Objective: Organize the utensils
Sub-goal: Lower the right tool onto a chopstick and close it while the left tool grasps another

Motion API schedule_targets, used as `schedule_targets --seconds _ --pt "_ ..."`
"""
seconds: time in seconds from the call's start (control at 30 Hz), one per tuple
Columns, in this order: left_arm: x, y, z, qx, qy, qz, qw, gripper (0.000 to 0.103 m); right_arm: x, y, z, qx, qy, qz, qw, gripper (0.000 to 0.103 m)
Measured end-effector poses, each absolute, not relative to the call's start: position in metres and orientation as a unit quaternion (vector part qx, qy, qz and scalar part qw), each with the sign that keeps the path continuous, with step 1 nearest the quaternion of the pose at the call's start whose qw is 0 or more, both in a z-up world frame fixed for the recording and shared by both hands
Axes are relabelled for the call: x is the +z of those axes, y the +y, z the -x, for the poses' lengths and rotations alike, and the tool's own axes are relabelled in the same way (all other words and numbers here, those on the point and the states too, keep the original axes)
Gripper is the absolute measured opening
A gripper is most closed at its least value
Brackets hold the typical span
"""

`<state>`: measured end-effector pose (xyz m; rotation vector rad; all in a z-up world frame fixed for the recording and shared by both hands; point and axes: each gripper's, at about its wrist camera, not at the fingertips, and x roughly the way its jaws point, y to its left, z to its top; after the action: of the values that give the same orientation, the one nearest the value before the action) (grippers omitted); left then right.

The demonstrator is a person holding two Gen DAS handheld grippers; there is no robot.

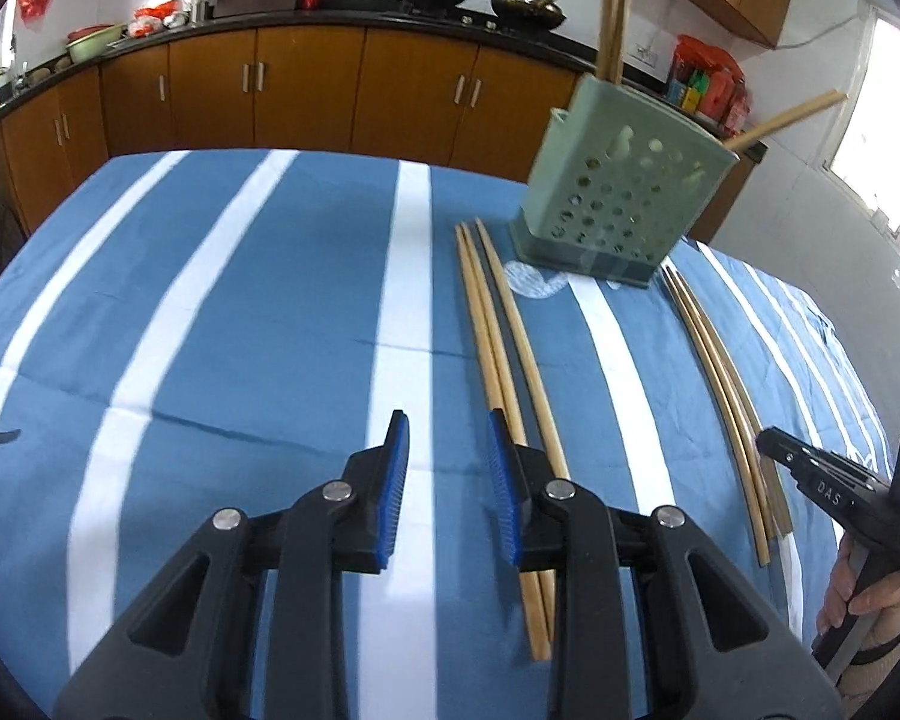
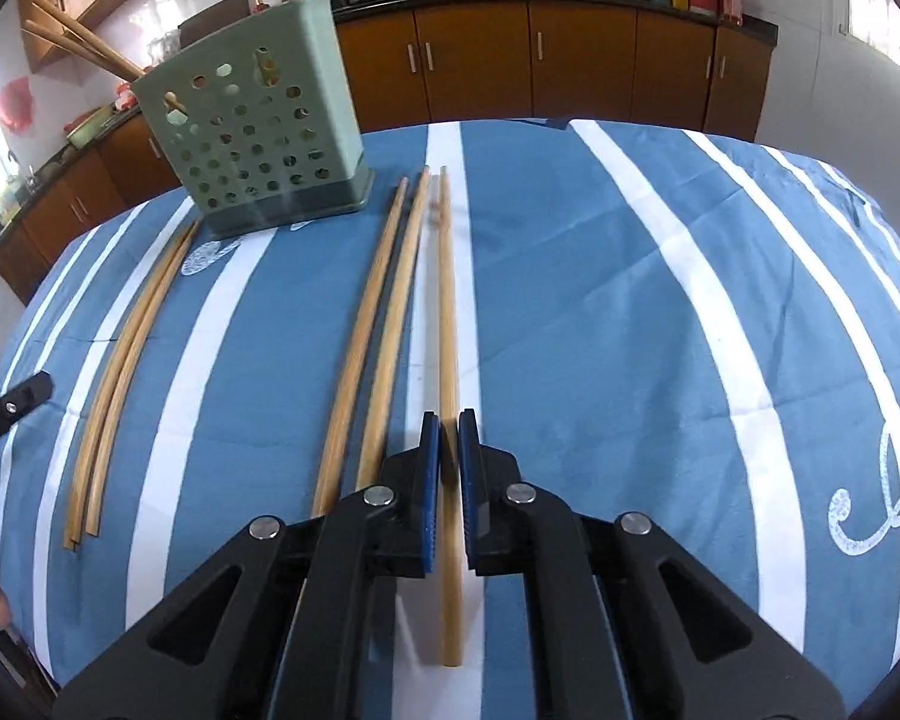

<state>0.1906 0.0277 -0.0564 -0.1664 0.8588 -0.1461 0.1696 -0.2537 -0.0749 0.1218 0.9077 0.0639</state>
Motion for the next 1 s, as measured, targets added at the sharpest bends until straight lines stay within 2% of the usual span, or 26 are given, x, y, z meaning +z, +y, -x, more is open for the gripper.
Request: schedule_targets --seconds 0.37,0.67,1.0 --pt "-0.073 0.0 -0.194 -0.095 0.442 0.058 0.89 0.016 -0.076 -0.273 -0.168 -0.008 0.429 -0.076 0.9 0.007" --pt "-0.075 -0.006 -0.197 -0.084 0.439 0.043 0.893 0.015 -0.076 -0.272 -0.168 -0.004 0.429 -0.076 0.9 0.007" --pt "-0.078 -0.011 -0.199 -0.059 0.438 0.025 0.897 0.008 -0.075 -0.262 -0.166 0.015 0.43 -0.067 0.9 0.008"
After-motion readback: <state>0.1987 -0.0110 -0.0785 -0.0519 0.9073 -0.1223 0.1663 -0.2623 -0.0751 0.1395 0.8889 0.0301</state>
